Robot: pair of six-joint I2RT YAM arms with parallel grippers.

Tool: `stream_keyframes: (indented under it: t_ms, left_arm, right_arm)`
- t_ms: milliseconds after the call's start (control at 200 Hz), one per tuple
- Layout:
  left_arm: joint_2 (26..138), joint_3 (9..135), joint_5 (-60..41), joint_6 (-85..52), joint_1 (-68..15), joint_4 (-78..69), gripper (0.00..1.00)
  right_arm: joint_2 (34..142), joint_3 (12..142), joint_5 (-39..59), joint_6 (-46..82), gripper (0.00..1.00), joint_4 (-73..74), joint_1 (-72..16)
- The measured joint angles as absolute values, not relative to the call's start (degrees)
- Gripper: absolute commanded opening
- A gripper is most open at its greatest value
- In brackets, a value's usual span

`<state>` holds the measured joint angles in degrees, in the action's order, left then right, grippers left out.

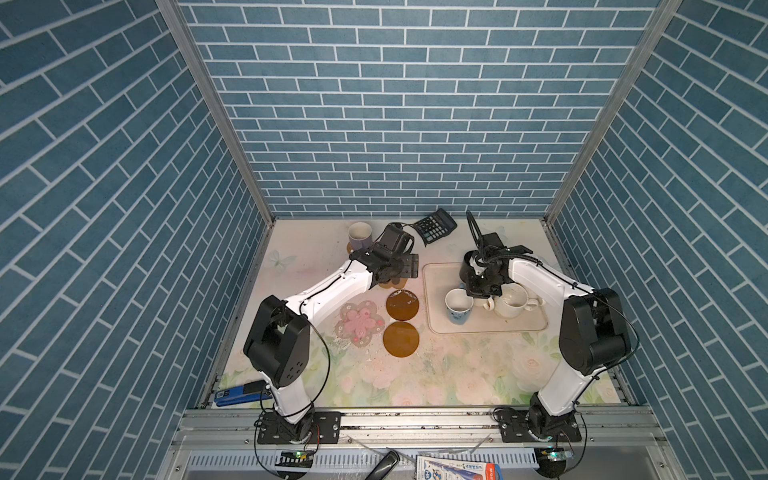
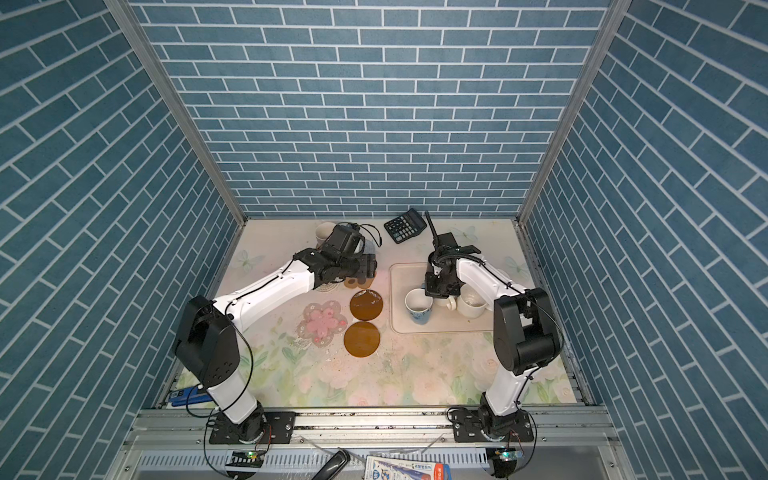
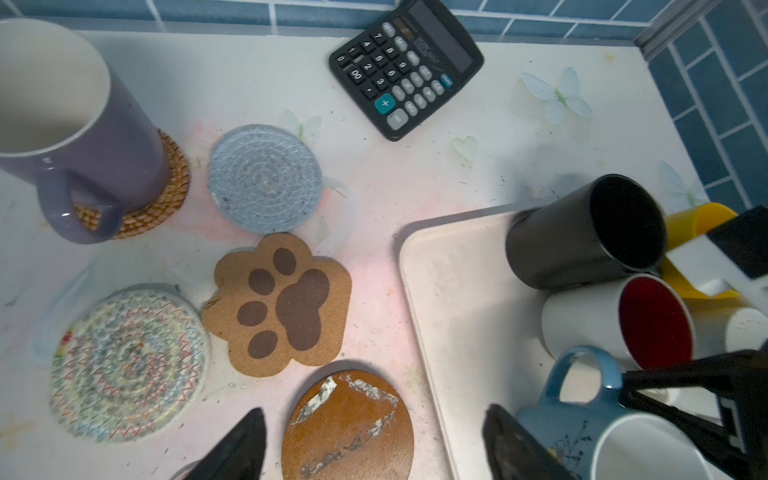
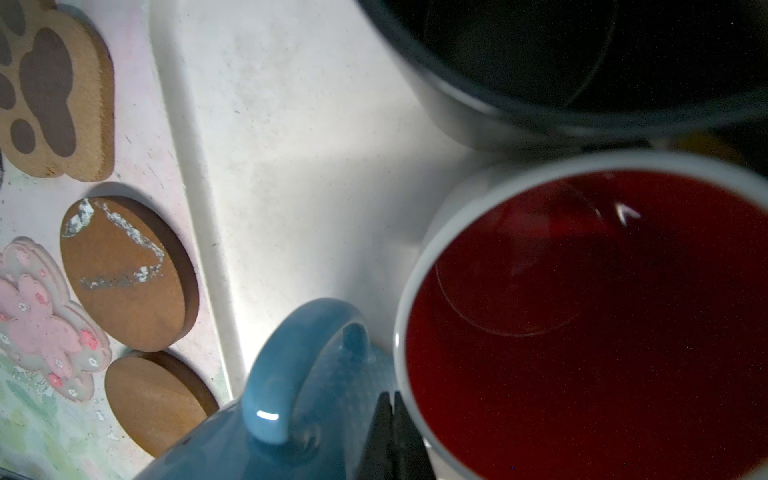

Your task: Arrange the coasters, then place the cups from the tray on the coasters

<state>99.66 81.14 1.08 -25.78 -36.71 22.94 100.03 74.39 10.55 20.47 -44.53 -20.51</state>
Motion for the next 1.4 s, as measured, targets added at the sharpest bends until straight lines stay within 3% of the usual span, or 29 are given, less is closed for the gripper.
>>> stream_keyframes:
  t_ms: [110,225,650,1395]
  left_arm:
    - [99.72,79.35,-3.31,-25.39,-37.36,19.05,0.52]
    - [100.03,77.34,-7.57,-24.56,-37.82,15.29,0.43]
    - [100.25,76.03,-11.84,-24.18,-38.35,10.35,0.42]
    - [92.16,62.98,-6.55,-27.66,-39.20,5.48,0.42]
  right_arm:
    - [100.14,74.70,10.57,20.43,0.00,-44.51,-20.51]
    - [100.44,75.22,10.59,20.05,0.00,-44.58,-20.51]
    - [104.18,79.35,10.79,19.35,0.00,-44.23,-20.51]
    - [114.72,93.47,10.17,19.00,0.00,-49.89,-24.23]
